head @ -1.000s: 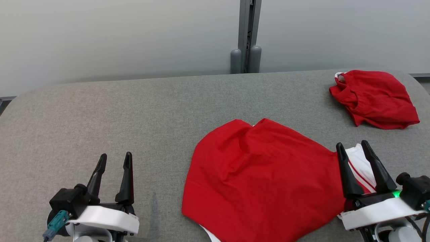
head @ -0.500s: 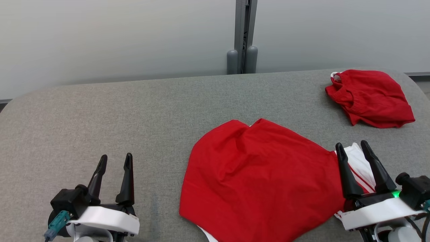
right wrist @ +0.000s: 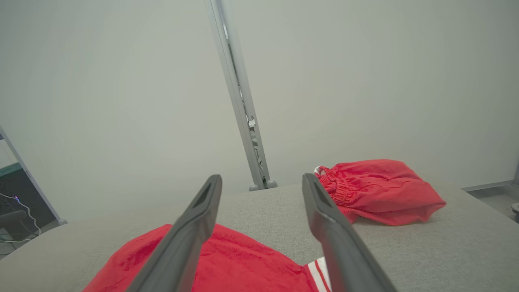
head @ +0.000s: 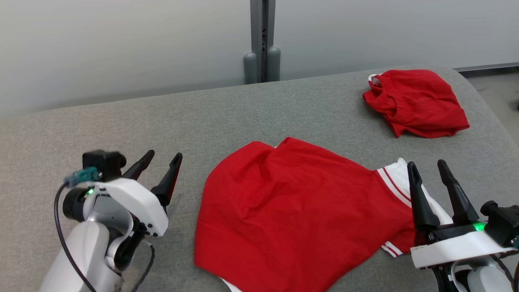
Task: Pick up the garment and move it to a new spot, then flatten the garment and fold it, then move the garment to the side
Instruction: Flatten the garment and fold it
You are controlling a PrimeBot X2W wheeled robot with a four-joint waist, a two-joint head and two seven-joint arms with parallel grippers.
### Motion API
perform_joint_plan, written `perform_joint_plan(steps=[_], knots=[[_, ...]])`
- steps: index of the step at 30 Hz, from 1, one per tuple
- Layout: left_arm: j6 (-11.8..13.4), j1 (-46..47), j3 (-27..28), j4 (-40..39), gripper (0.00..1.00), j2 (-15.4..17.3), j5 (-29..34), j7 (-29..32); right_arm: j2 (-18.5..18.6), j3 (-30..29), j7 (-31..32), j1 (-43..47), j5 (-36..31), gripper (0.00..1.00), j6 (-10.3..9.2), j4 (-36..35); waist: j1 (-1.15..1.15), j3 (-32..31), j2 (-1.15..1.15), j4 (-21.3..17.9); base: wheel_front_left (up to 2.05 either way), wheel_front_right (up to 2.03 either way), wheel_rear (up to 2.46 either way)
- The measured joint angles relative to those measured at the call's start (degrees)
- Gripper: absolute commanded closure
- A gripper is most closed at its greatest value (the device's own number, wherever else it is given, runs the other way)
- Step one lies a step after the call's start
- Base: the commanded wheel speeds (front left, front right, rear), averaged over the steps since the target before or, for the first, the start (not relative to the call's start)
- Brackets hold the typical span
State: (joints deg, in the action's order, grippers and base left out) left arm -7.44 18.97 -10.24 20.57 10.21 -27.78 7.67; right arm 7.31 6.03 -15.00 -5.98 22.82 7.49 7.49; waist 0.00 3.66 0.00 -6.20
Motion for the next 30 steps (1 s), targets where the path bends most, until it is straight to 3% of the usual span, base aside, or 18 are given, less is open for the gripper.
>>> perform_joint_plan(steps=[6, 14, 20, 30], knots=[[0.0, 7.31, -9.42, -1.94, 0.0, 6.39, -12.77, 17.11, -0.46, -0.04, -0.1, -0.62, 0.01, 0.0, -0.01, -0.24, 0.0, 0.86, 0.0, -3.08, 0.0, 0.0, 0.0], [0.0, 16.75, -17.26, 0.51, 0.0, 12.04, -22.16, 31.18, -1.41, 0.82, -0.13, -2.59, 0.2, 0.0, -0.01, -0.36, 0.0, 3.36, 0.0, -7.19, 0.0, 0.0, 0.0], [0.0, 22.2, -21.82, 2.44, 0.0, 16.24, -26.48, 36.53, -2.21, 1.76, -0.13, -4.31, 0.41, 0.0, -0.01, -0.78, 0.0, 6.1, 0.0, -10.79, 0.0, 0.0, 0.0], [0.0, 29.99, -26.08, 7.53, 0.0, 19.17, -33.49, 45.59, -3.6, 3.31, -0.14, -6.86, 1.47, 0.0, 0.0, -0.94, 0.0, 11.6, 0.0, -16.19, 0.0, 0.0, 0.0]])
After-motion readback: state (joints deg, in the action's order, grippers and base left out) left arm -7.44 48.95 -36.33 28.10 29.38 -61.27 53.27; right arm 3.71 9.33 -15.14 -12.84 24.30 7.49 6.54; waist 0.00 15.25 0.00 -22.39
